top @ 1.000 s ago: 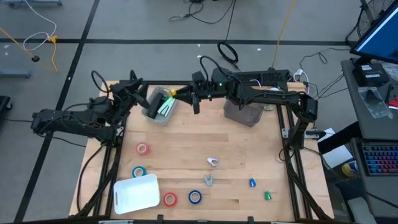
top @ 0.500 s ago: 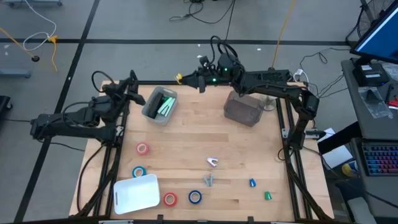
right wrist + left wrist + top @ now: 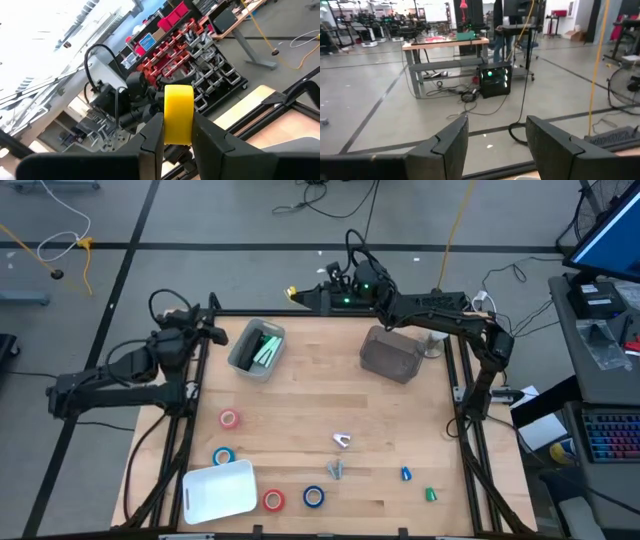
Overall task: Pick and place Stapler, Stapler remover, tape
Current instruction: Put the yellow stapler into the gray bin
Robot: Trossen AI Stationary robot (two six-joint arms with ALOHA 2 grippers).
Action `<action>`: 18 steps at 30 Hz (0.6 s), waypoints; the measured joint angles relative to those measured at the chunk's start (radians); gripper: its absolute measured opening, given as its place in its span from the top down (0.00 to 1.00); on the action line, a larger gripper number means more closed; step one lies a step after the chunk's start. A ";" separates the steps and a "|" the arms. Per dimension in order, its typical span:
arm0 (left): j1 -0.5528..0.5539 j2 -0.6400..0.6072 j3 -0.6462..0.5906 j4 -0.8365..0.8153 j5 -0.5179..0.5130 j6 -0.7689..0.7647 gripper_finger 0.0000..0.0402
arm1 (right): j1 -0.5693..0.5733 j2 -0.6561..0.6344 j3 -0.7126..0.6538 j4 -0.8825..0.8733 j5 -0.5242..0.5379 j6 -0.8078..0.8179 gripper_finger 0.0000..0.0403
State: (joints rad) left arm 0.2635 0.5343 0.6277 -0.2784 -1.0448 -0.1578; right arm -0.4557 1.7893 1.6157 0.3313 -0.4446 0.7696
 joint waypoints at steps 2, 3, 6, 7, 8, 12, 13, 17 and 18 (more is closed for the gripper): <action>0.025 -0.001 0.000 -0.024 0.035 -0.007 0.51 | -0.002 0.000 0.000 0.001 0.003 0.008 0.83; 0.037 -0.001 0.000 -0.038 0.051 -0.010 0.51 | -0.003 0.000 0.000 0.001 0.004 0.012 0.83; 0.080 0.000 0.000 -0.085 0.095 -0.042 0.51 | -0.003 0.000 0.000 0.001 0.005 0.023 0.82; 0.095 0.000 0.000 -0.101 0.109 -0.052 0.51 | -0.003 0.000 0.000 0.001 0.005 0.027 0.83; 0.110 0.000 0.000 -0.116 0.121 -0.062 0.51 | -0.003 0.000 0.000 0.003 0.004 0.029 0.83; 0.168 0.000 0.000 -0.179 0.163 -0.096 0.51 | -0.001 0.000 0.000 0.059 -0.007 0.057 0.83; 0.181 0.000 0.000 -0.192 0.174 -0.103 0.51 | -0.001 0.000 0.000 0.084 -0.022 0.072 0.83; 0.228 0.000 0.000 -0.234 0.212 -0.108 0.51 | -0.001 0.000 0.000 0.152 -0.035 0.125 0.83; 0.238 0.000 0.000 -0.245 0.217 -0.108 0.51 | -0.001 0.000 0.000 0.166 -0.043 0.136 0.83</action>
State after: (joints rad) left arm 0.5017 0.5343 0.6277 -0.5231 -0.8278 -0.2656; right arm -0.4568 1.7893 1.6157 0.4973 -0.4875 0.9057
